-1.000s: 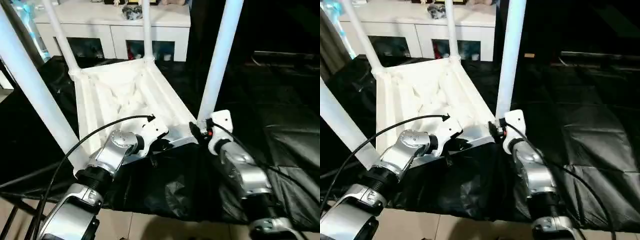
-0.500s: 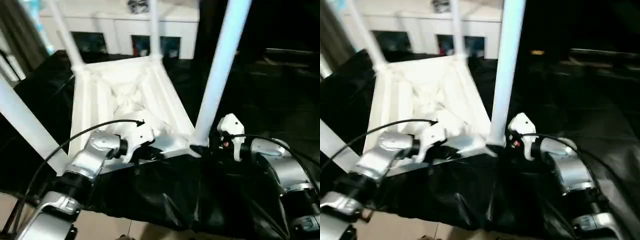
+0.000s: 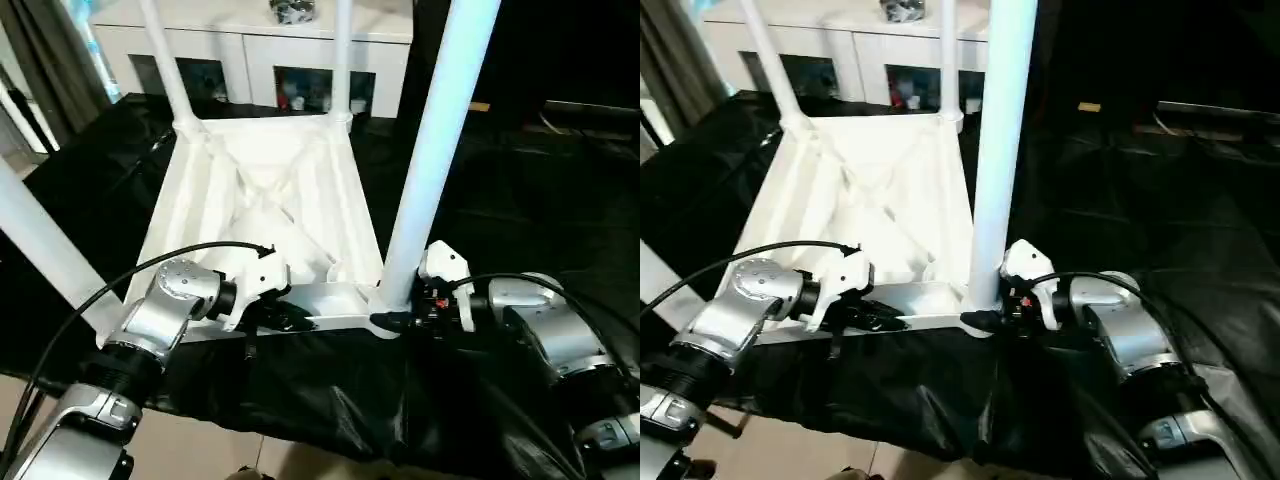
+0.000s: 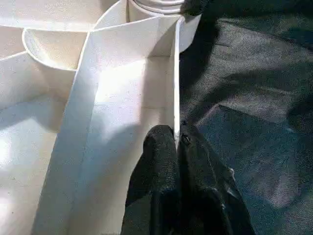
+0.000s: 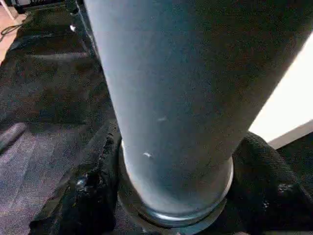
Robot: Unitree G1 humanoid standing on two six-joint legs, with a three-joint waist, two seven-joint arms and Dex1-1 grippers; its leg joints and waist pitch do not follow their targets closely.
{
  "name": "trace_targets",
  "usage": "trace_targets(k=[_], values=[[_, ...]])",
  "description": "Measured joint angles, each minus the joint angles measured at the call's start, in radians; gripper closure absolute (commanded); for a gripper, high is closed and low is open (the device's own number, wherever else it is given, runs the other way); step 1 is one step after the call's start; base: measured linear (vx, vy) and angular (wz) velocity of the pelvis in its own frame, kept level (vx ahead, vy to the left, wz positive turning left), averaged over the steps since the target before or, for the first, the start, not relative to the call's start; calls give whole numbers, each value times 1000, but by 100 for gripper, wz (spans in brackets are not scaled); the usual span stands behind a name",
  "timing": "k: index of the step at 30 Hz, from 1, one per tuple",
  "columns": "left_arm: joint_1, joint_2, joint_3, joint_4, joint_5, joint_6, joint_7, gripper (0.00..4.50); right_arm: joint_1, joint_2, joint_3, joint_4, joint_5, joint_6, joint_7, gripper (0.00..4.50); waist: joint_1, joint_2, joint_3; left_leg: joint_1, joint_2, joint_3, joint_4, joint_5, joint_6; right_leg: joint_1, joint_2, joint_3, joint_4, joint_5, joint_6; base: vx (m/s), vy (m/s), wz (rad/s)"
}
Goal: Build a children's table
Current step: Rotate leg to tighten
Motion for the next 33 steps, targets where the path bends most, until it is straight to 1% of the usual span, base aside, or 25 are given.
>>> trace_targets(k=[6,9,12,13,14,15,17,19,22,23,25,26,27,29,30,31,33], values=[[0,-2,0,1,-1,5,10,450,4,10,-2,-1,0,-1,-5,181,1,0,0,0,1,0,1,0,0,0,0,0,2,0,0,0,0,0],[-1,-24,0,1,10,14,56,450,18,30,-22,0,-4,0,-61,181,1,-1,0,1,1,0,3,0,0,0,0,0,3,0,0,0,0,0],[-12,-72,11,12,44,38,168,450,24,105,-80,34,-26,1,-252,181,-7,-2,0,3,0,0,4,0,0,1,0,1,4,-1,2,0,0,0],[-18,-93,17,17,58,52,213,450,24,140,-106,49,-35,1,-332,181,-12,-4,0,3,0,-1,5,0,-1,1,0,1,4,-3,5,0,0,0],[-23,-109,18,19,70,65,243,450,25,164,-119,54,-41,3,-395,181,-17,-4,0,3,0,-1,5,0,-1,1,0,1,3,-3,5,0,0,0],[-24,-135,20,20,82,83,284,450,31,199,-140,55,-48,7,-476,182,-23,-4,0,4,0,-1,5,0,-1,1,0,1,2,-3,6,0,0,0],[-27,-177,20,21,103,108,346,450,41,256,-175,54,-61,19,-609,182,-31,-3,-1,5,-1,-2,5,0,-1,3,0,0,-1,-4,6,0,0,0],[-30,-204,20,22,111,128,384,450,42,293,-188,54,-80,24,-705,182,-36,0,-3,6,-2,-4,4,0,-1,3,0,0,-6,-4,6,0,0,0],[-30,-221,19,22,120,137,416,450,42,346,-206,56,-94,24,-812,182,-43,1,-4,6,-3,-4,4,0,-1,3,-1,0,-6,-4,6,0,0,0],[-30,-222,19,22,124,136,420,450,42,361,-214,60,-96,17,-830,147,-44,1,-4,6,-3,-5,4,0,-1,3,-1,0,-6,-4,7,0,0,0],[-30,-222,19,21,128,133,422,450,42,363,-215,66,-102,3,-834,112,-47,2,-4,6,-3,-5,4,0,-1,2,-1,0,-6,-4,7,0,0,0],[-30,-223,19,21,129,132,423,450,42,366,-215,67,-104,-3,-834,112,-49,1,-4,5,-4,-5,4,0,-1,2,-1,0,-6,-4,6,0,0,0],[-30,-223,19,20,130,131,423,450,44,368,-215,67,-105,-7,-833,95,-50,1,-4,5,-4,-5,4,0,-1,2,-1,0,-6,-4,6,0,0,0],[-28,-222,16,16,132,123,421,450,53,352,-214,67,-109,-32,-803,95,-50,1,-4,4,-4,-5,4,0,-1,2,-1,1,-6,-4,6,0,0,0],[-24,-221,15,10,133,119,416,450,56,341,-214,67,-110,-40,-779,77,-50,1,-4,4,-4,-5,4,0,-1,1,-1,1,-6,-4,6,0,0,0],[-21,-212,10,6,132,103,406,450,57,317,-204,67,-108,-49,-737,66,-50,1,-4,4,-4,-5,4,0,-1,1,-1,1,-6,-4,6,0,0,0],[-13,-191,6,-3,127,80,378,450,56,263,-177,67,-102,-72,-643,66,-48,1,-4,3,-4,-5,3,0,-1,1,-1,0,-5,-3,6,0,0,0]])
